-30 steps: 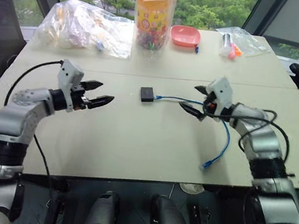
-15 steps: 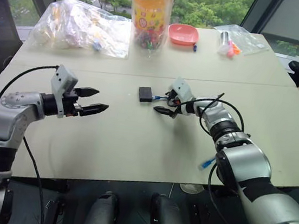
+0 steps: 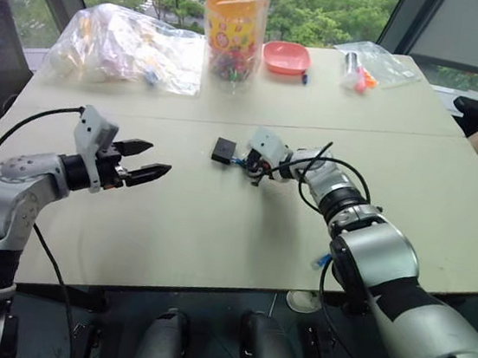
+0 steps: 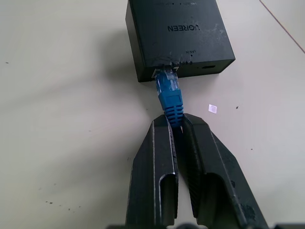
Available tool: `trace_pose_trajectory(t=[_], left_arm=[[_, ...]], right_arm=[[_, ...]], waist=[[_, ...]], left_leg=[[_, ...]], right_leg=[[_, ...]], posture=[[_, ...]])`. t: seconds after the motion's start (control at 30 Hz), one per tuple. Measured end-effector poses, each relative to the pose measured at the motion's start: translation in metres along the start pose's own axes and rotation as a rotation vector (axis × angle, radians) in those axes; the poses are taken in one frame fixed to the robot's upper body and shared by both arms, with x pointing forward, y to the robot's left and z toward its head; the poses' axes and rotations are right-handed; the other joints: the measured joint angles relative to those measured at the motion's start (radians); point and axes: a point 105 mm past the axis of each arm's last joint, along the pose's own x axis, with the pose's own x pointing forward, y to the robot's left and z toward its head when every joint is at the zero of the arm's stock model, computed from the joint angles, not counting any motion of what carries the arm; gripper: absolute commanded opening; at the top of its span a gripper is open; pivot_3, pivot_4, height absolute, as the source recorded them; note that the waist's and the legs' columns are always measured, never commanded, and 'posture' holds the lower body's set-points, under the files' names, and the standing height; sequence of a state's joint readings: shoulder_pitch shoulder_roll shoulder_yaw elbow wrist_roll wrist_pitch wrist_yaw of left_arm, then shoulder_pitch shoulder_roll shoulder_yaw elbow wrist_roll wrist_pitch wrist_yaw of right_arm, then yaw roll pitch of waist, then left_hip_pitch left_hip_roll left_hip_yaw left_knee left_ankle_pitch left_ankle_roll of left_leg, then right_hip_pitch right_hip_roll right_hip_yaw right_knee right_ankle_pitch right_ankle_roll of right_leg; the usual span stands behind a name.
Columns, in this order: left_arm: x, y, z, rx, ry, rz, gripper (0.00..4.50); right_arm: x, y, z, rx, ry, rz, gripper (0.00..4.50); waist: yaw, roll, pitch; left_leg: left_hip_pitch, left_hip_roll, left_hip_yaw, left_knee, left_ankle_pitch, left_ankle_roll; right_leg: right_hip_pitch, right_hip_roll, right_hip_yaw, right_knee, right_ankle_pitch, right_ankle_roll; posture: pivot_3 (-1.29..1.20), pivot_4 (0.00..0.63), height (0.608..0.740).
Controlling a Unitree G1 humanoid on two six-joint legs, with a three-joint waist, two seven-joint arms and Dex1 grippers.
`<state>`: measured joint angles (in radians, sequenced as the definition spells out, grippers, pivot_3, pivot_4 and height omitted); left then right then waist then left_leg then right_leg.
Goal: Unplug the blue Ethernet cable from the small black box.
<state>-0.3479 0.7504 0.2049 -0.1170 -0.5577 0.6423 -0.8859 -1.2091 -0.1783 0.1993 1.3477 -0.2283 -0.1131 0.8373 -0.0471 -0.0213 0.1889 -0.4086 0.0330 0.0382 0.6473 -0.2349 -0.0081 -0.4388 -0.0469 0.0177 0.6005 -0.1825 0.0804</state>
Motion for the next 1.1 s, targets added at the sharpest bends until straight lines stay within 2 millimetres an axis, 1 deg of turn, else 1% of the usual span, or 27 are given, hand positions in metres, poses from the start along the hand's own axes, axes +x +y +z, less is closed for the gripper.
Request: trace_pose_trajectory(t=[0.07, 0.13, 0.23, 0.3, 0.37, 0.47, 0.53, 0.57, 0.63, 0.73, 0.8, 0.93, 1.03, 1.1], left_arm=[[0.002, 0.004, 0.001, -0.004, -0.002, 0.003, 3.90], [0.009, 0.010, 0.003, -0.010, -0.018, 0.009, 3.90], [0.021, 0.025, 0.011, -0.054, -0.061, 0.016, 3.90], [0.034, 0.031, 0.019, -0.086, -0.091, -0.011, 3.90], [0.054, 0.035, 0.027, -0.146, -0.131, -0.055, 3.90], [0.088, 0.040, 0.037, -0.231, -0.174, -0.097, 3.90], [0.108, 0.033, 0.044, -0.302, -0.197, -0.164, 3.90], [0.115, 0.028, 0.047, -0.329, -0.204, -0.203, 3.90], [0.127, 0.018, 0.052, -0.355, -0.210, -0.266, 3.90], [0.137, 0.012, 0.051, -0.363, -0.202, -0.299, 3.90], [0.142, 0.008, 0.052, -0.369, -0.204, -0.314, 3.90], [0.152, 0.002, 0.059, -0.373, -0.230, -0.320, 3.90], [0.157, -0.001, 0.065, -0.386, -0.255, -0.325, 3.06], [0.157, -0.003, 0.067, -0.390, -0.261, -0.343, 2.18]], right_arm=[[-0.001, -0.004, 0.001, -0.031, -0.004, -0.031, 0.02], [-0.005, -0.015, 0.003, -0.126, -0.004, -0.123, 0.02], [-0.023, -0.039, 0.017, -0.343, -0.063, -0.292, 0.02], [-0.038, -0.047, 0.025, -0.490, -0.107, -0.377, 0.02], [-0.051, -0.044, 0.025, -0.615, -0.164, -0.431, 0.02], [-0.059, -0.027, 0.019, -0.697, -0.211, -0.442, 0.02], [-0.063, -0.020, 0.019, -0.744, -0.224, -0.452, 0.02], [-0.066, -0.020, 0.022, -0.764, -0.229, -0.465, 0.02], [-0.072, -0.023, 0.032, -0.798, -0.245, -0.508, 0.02], [-0.081, -0.027, 0.040, -0.824, -0.258, -0.552, 0.02], [-0.082, -0.027, 0.040, -0.827, -0.255, -0.566, 0.02], [-0.081, -0.022, 0.035, -0.832, -0.255, -0.569, 0.02], [-0.082, -0.021, 0.038, -0.847, -0.267, -0.583, 0.00], [-0.084, -0.019, 0.041, -0.854, -0.278, -0.590, 0.00]], waist=[[0.000, 0.000, 0.000], [0.004, 0.000, 0.000], [0.008, 0.000, 0.000], [0.009, 0.000, 0.000], [0.014, -0.001, 0.000], [0.012, -0.001, 0.000], [0.005, -0.001, 0.000], [0.000, -0.001, 0.000], [-0.009, -0.001, 0.000], [-0.012, -0.001, 0.000], [-0.011, -0.001, 0.000], [-0.003, -0.002, 0.000], [0.003, -0.002, 0.000], [0.003, -0.002, 0.000]], left_leg=[[0.000, 0.000, 0.000, -0.001, 0.000, 0.000], [-0.002, 0.000, 0.001, 0.000, 0.000, -0.001], [-0.003, -0.001, 0.001, 0.000, 0.001, -0.002], [-0.003, -0.001, 0.002, 0.000, 0.001, -0.002], [-0.003, -0.002, 0.003, 0.000, 0.001, -0.002], [-0.004, -0.002, 0.003, 0.000, 0.001, -0.001], [-0.005, -0.002, 0.003, 0.000, 0.001, -0.001], [-0.005, -0.002, 0.004, 0.000, 0.001, -0.001], [-0.005, -0.001, 0.005, 0.000, 0.001, -0.001], [-0.004, -0.001, 0.004, 0.000, 0.001, -0.001], [-0.004, -0.001, 0.004, 0.000, 0.001, -0.001], [-0.005, -0.001, 0.005, 0.000, 0.001, 0.000], [-0.005, -0.001, 0.005, 0.000, 0.001, 0.000], [-0.005, -0.001, 0.005, 0.000, 0.001, 0.000]], right_leg=[[-0.001, 0.000, 0.000, 0.000, 0.000, 0.000], [-0.002, 0.000, 0.000, 0.000, 0.000, 0.000], [-0.002, -0.001, 0.000, -0.001, 0.000, 0.000], [-0.001, -0.001, 0.001, -0.002, 0.000, 0.001], [-0.001, -0.001, 0.001, -0.002, -0.001, 0.002], [-0.001, -0.001, 0.002, -0.003, 0.001, 0.006], [-0.003, 0.000, 0.003, -0.003, 0.001, 0.007], [-0.004, 0.000, 0.004, -0.003, 0.001, 0.007], [-0.004, 0.001, 0.004, -0.002, 0.001, 0.007], [-0.004, 0.001, 0.004, -0.001, 0.001, 0.007], [-0.004, 0.001, 0.004, -0.001, 0.001, 0.007], [-0.004, 0.001, 0.005, -0.002, 0.001, 0.007], [-0.004, 0.001, 0.005, -0.002, 0.001, 0.007], [-0.004, 0.001, 0.005, -0.002, 0.001, 0.007]], posture=[[0.00, 0.150, 0.740], [0.00, 0.150, 0.740], [0.00, 0.150, 0.740], [0.00, 0.150, 0.740], [0.00, 0.150, 0.740], [0.00, 0.150, 0.740], [0.00, 0.150, 0.740], [0.00, 0.150, 0.740], [0.00, 0.150, 0.740], [0.00, 0.150, 0.740], [0.00, 0.150, 0.740], [0.00, 0.150, 0.740], [0.00, 0.150, 0.740], [0.00, 0.150, 0.740]])
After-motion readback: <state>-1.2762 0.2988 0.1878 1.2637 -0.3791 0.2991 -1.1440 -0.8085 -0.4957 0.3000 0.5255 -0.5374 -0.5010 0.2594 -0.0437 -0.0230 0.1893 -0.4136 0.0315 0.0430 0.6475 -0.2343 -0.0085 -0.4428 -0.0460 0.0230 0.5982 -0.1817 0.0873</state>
